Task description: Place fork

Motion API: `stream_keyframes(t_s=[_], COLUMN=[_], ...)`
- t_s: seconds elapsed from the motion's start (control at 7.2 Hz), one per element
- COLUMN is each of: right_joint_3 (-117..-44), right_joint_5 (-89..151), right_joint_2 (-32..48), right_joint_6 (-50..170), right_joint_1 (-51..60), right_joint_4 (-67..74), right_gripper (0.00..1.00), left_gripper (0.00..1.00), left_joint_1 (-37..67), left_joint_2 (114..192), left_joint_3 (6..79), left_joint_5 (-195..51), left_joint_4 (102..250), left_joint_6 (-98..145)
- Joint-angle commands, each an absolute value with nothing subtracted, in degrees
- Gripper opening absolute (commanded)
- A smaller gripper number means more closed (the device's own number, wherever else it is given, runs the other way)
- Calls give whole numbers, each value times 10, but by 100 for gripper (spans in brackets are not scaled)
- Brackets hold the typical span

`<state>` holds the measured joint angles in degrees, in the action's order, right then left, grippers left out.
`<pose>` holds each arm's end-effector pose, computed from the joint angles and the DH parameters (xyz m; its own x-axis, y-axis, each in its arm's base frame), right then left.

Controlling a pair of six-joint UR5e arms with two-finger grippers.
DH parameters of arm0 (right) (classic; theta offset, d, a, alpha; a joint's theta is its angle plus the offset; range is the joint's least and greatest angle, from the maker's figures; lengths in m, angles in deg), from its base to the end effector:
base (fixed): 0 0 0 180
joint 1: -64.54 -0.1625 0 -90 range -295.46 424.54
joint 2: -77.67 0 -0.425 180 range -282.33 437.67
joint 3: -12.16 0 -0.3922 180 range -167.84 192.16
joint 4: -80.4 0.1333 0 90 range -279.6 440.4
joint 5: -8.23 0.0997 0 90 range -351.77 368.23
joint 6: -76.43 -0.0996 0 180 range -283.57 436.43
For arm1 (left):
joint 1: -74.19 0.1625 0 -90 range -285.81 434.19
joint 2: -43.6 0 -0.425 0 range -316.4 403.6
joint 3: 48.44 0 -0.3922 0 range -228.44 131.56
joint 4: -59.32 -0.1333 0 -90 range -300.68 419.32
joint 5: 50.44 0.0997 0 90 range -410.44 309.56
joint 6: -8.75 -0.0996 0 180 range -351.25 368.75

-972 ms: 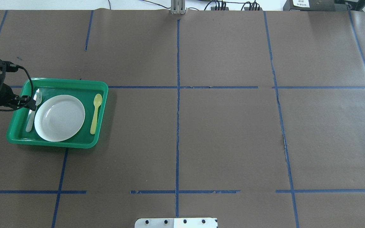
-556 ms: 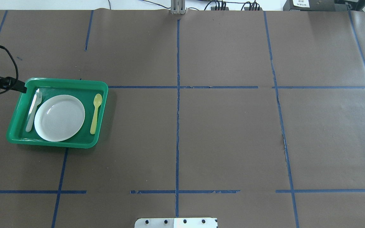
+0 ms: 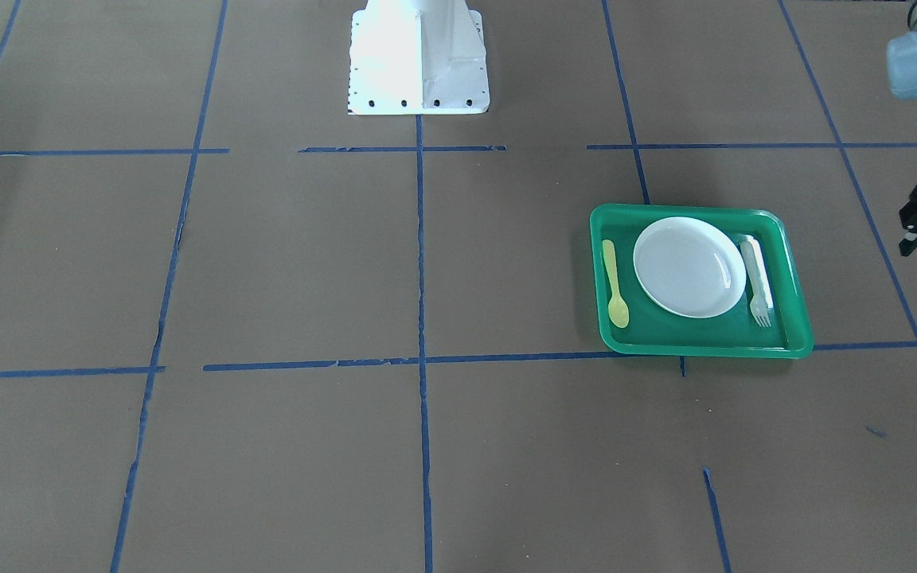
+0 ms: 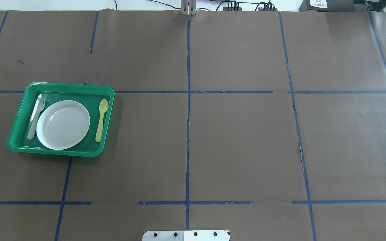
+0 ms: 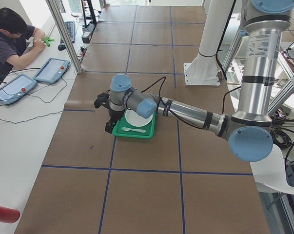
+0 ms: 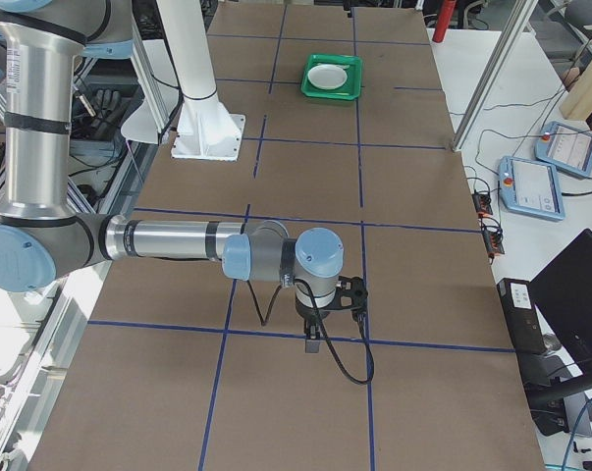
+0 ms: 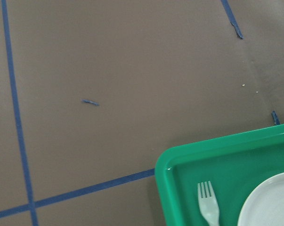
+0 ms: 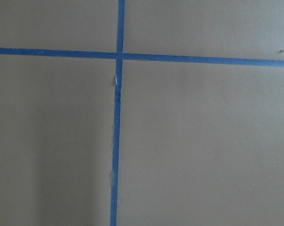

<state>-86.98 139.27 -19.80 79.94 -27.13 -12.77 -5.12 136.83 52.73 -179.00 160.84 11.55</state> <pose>0.0805 -0.4323 0.6502 0.7538 -0.0221 0.6567 0.0170 0.9998 0.0141 0.0279 -0.5316 0.5158 0.7251 0.3691 -0.5813 -0.1316 0.9029 0.4092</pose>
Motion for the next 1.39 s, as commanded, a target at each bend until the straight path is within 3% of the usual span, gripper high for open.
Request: stream_keyframes(t_s=[0.0,0.42,1.25], right_joint_3=[-870,-870,-870], right_joint_5=[1393,1393,1393], right_joint_2=[-198,-198,-198], right_joint_6=[799,799,799], right_joint_1=[-271,-271,-271], right_joint_4=[-128,-128,-128], right_gripper=[100,100,100], left_gripper=[100,100,100], left_joint_1=[-151,-157,-162], left_joint_2=[1368,1341,1320], left_joint_3=[500,437,439], left_joint_5=[-1842,-1845,-1842], left_joint_4=[1481,1460,1460], left_joint_6=[-31,-28,-27])
